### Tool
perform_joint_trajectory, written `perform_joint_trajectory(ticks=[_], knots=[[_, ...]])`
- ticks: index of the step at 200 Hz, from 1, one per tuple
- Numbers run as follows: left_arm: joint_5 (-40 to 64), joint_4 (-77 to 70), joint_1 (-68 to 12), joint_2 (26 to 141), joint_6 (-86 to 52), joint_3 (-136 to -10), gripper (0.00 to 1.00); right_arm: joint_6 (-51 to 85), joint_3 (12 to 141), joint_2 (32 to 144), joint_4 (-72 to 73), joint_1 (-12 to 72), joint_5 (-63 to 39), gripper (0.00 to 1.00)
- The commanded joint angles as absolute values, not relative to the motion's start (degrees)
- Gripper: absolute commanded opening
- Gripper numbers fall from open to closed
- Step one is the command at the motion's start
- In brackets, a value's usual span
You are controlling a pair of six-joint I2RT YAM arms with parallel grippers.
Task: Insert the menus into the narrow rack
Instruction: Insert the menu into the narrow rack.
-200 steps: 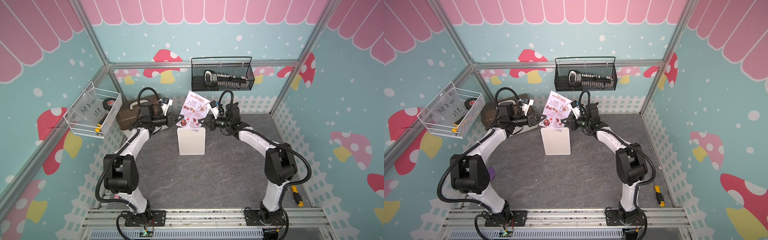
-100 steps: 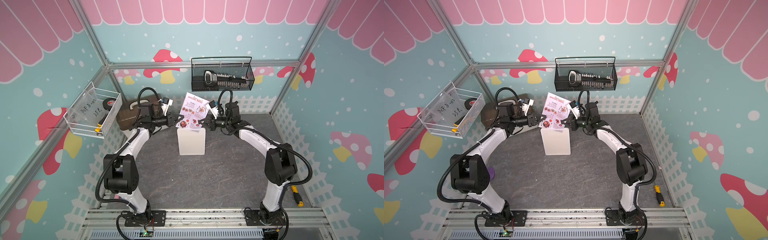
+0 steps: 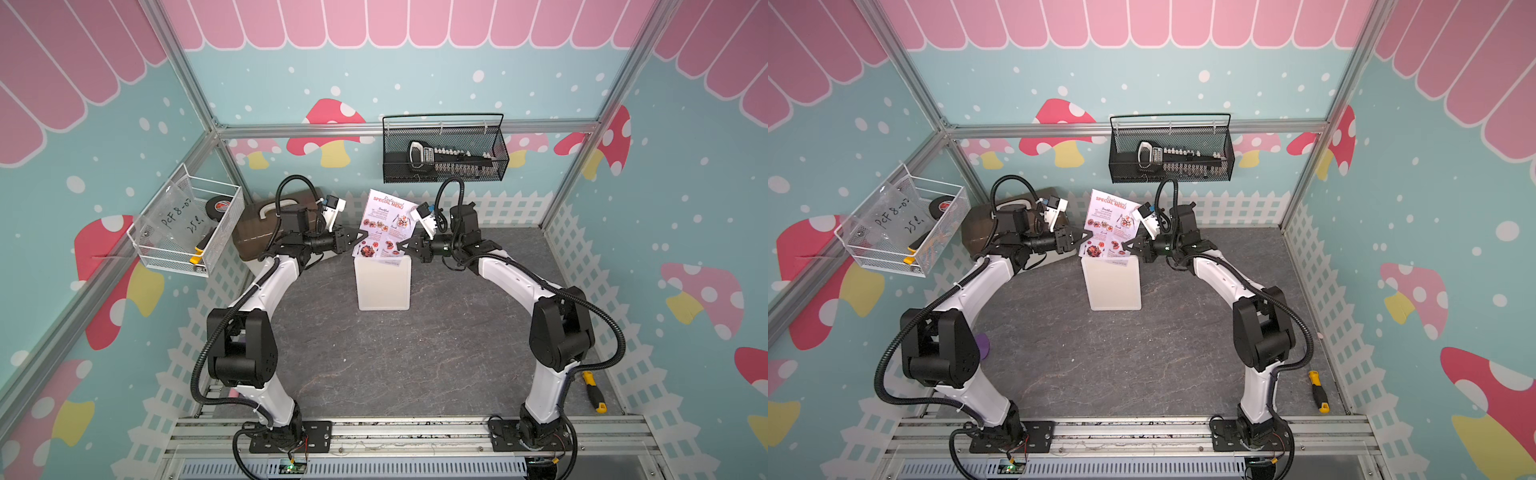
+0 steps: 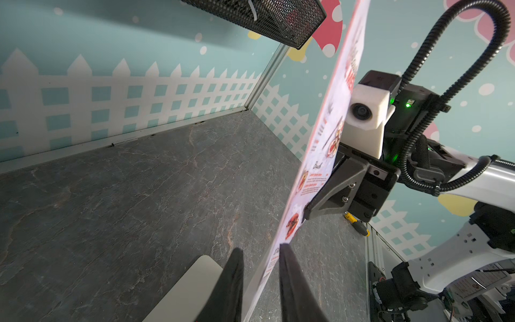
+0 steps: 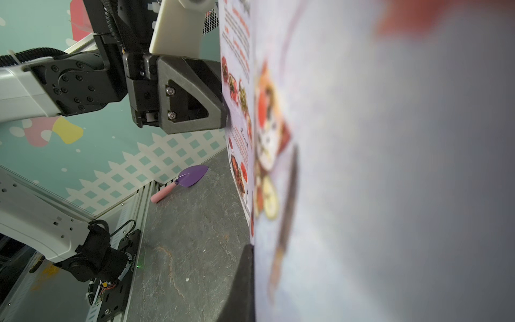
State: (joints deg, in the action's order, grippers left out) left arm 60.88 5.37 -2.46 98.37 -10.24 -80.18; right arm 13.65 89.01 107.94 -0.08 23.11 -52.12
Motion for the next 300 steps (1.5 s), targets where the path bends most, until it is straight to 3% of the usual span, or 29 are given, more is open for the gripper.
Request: perform_joint_trajectory(ticks=[1, 300], knots=[[61.35, 6.51, -2.89, 98.99, -8.63, -81.65, 0.24, 10.43, 91.01, 107.75, -2.91, 22.68, -53.21, 0.01], [60.14, 9.07, -3.40, 98.09, -6.60, -81.91, 0.30, 1.79, 96.87, 106.70, -19.13, 21.35, -53.18, 0.02]])
